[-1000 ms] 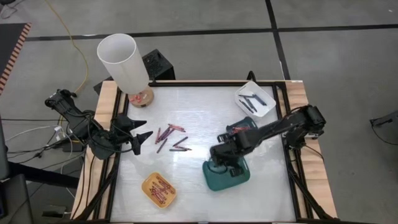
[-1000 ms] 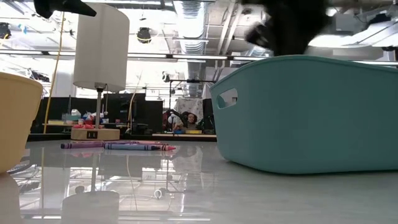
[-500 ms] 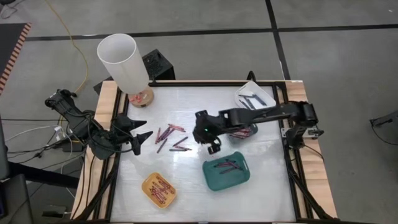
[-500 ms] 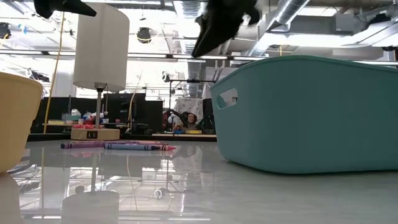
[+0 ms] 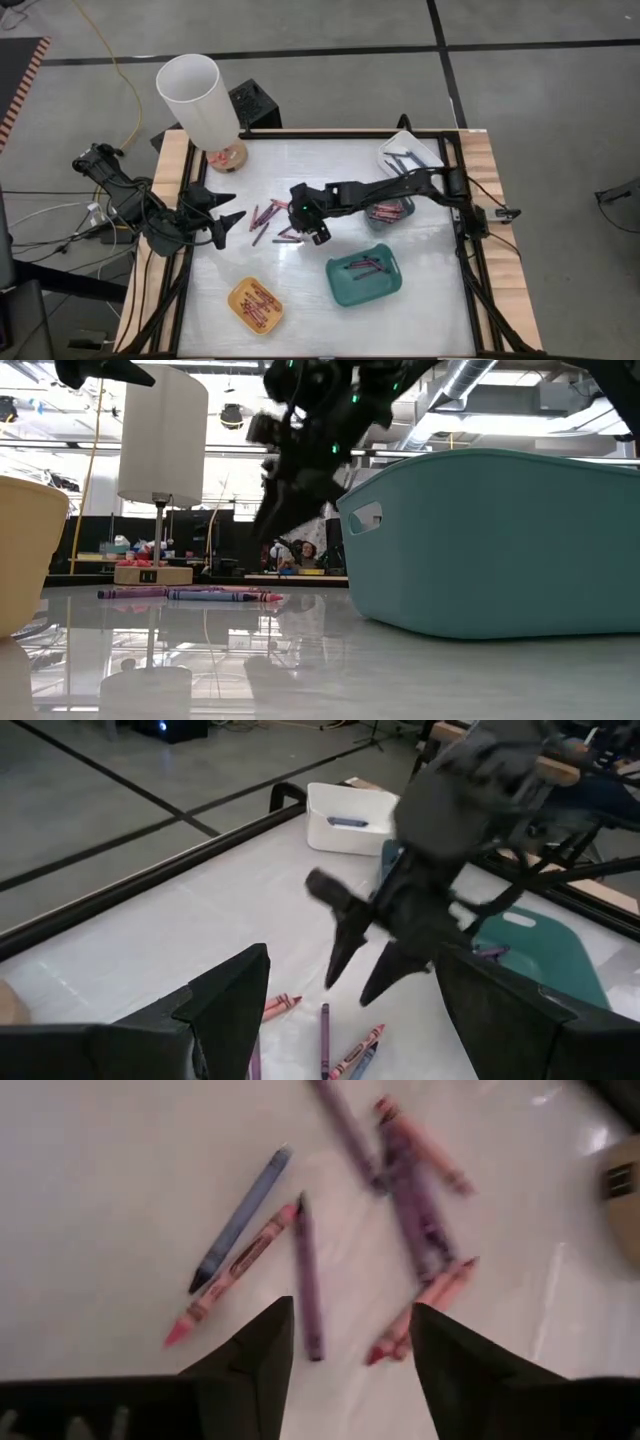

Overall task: Sort crayons
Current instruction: Put the purple crayon into the blue bin

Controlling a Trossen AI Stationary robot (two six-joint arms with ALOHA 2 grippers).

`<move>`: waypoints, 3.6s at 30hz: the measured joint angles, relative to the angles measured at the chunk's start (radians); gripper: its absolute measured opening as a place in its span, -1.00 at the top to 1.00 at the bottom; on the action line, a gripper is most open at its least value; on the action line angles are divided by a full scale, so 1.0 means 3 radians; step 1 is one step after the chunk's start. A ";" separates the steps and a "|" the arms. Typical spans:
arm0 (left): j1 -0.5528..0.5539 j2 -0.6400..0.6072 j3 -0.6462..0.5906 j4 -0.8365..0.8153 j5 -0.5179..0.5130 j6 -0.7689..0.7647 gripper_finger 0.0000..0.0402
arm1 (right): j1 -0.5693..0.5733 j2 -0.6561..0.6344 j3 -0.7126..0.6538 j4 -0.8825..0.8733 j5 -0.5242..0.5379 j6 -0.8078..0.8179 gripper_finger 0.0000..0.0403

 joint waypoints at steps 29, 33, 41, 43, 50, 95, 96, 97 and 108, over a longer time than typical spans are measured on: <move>0.0001 -0.0001 0.0001 -0.0057 -0.0025 -0.0015 -0.37 | -0.0286 0.0405 0.0005 0.0466 -0.0900 0.0026 0.04; 0.0000 0.0000 0.0000 -0.0063 -0.0023 -0.0020 -0.37 | -0.0282 0.0554 -0.0002 0.0480 -0.0904 0.0046 0.04; 0.0001 -0.0001 0.0001 -0.0077 -0.0022 -0.0025 -0.37 | -0.0329 0.0578 0.0002 0.0452 -0.0841 0.0216 0.10; 0.0000 -0.0001 0.0001 -0.0076 -0.0022 -0.0025 -0.37 | -0.0349 0.0580 0.0002 0.0401 -0.0840 0.0229 0.16; 0.0001 -0.0001 0.0001 -0.0076 -0.0022 -0.0037 -0.37 | -0.0355 0.0580 0.0002 0.0328 -0.0738 0.0283 0.43; 0.0003 0.0000 0.0001 -0.0023 -0.0053 -0.0065 -0.37 | 0.0410 -0.1488 0.0082 -0.1889 -0.0613 0.1493 0.98; 0.0003 0.0000 0.0001 -0.0022 -0.0055 -0.0064 -0.37 | 0.0482 -0.1509 0.0082 -0.1952 -0.0613 0.1626 0.98; 0.0003 0.0000 0.0001 -0.0022 -0.0055 -0.0064 -0.37 | 0.0561 -0.1521 0.0082 -0.2011 -0.0614 0.1756 0.98; 0.0003 -0.0001 0.0001 -0.0023 -0.0063 -0.0049 -0.37 | 0.1468 -0.1429 -0.0153 -0.2463 0.0087 0.2869 0.98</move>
